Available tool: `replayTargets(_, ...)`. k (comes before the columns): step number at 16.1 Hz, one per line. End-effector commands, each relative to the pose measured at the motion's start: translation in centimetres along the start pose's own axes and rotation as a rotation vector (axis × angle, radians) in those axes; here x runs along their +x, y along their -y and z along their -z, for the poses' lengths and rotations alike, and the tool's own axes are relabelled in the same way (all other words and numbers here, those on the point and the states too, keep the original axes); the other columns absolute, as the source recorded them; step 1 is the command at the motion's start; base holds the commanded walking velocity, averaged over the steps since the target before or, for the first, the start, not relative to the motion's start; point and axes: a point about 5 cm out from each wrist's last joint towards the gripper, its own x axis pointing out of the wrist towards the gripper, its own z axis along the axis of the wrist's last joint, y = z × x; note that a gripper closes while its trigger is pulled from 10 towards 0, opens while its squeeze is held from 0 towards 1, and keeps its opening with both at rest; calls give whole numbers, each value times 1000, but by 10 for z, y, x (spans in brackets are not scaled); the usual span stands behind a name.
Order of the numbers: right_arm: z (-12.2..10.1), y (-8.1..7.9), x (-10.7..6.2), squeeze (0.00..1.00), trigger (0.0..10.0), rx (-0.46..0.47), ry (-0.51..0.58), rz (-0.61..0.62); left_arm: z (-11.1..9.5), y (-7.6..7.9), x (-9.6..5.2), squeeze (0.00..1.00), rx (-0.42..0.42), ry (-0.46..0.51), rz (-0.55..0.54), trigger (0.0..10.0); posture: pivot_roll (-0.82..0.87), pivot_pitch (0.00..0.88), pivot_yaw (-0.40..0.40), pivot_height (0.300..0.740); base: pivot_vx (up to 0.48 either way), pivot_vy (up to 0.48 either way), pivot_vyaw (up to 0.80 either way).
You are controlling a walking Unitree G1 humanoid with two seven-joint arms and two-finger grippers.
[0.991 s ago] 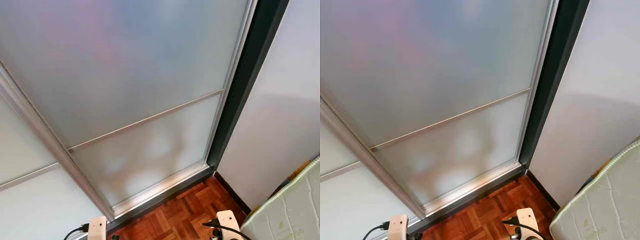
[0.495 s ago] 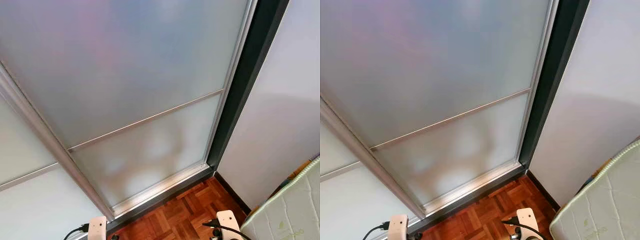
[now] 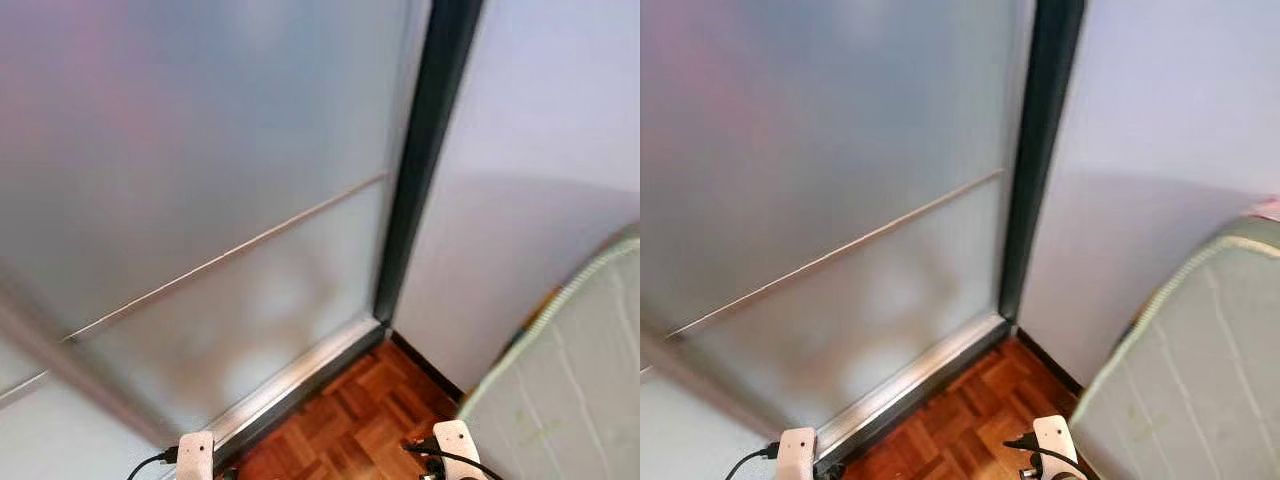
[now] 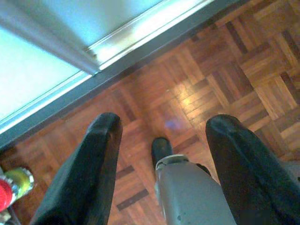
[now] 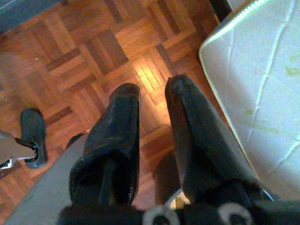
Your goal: Clean up the room
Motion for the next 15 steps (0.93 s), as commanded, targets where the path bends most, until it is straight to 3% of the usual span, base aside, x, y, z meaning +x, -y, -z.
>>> replayTargets(1, -5, 42, -5, 0, 10000, 317, 26, 72, 31, -41, -12, 0, 50, -143, -56, 10000, -96, 0, 49, 740, 0, 0, -731)
replayTargets(3, -5, 40, -4, 0, 10000, 317, 25, 72, 12, -36, -5, 0, 85, -99, -56, 10000, -99, 0, 54, 740, 0, 0, -731)
replayTargets(8, -4, 37, -4, 0, 10000, 318, 26, 66, 14, -41, -7, 0, 106, -117, -63, 10000, -102, 0, 60, 740, 0, 0, -731)
replayTargets(10, -4, 38, -4, 0, 10000, 319, 27, 66, 10, -44, -6, 0, 65, -99, -104, 10000, -96, 0, 57, 740, 0, 0, -731)
replayTargets(11, -4, 38, -4, 0, 10000, 319, 27, 66, 6, -45, -5, 0, -29, -79, -112, 10000, -92, 0, 53, 740, 0, 0, -731)
replayTargets(12, -4, 38, -4, 0, 10000, 319, 27, 65, 5, -45, -5, 0, -49, -72, -104, 10000, -87, 0, 51, 740, 0, 0, -731)
replayTargets(15, -5, 38, -4, 0, 10000, 319, 27, 62, 2, -46, -5, 0, -36, -47, -119, 10000, -88, 0, 52, 740, 0, 0, -733)
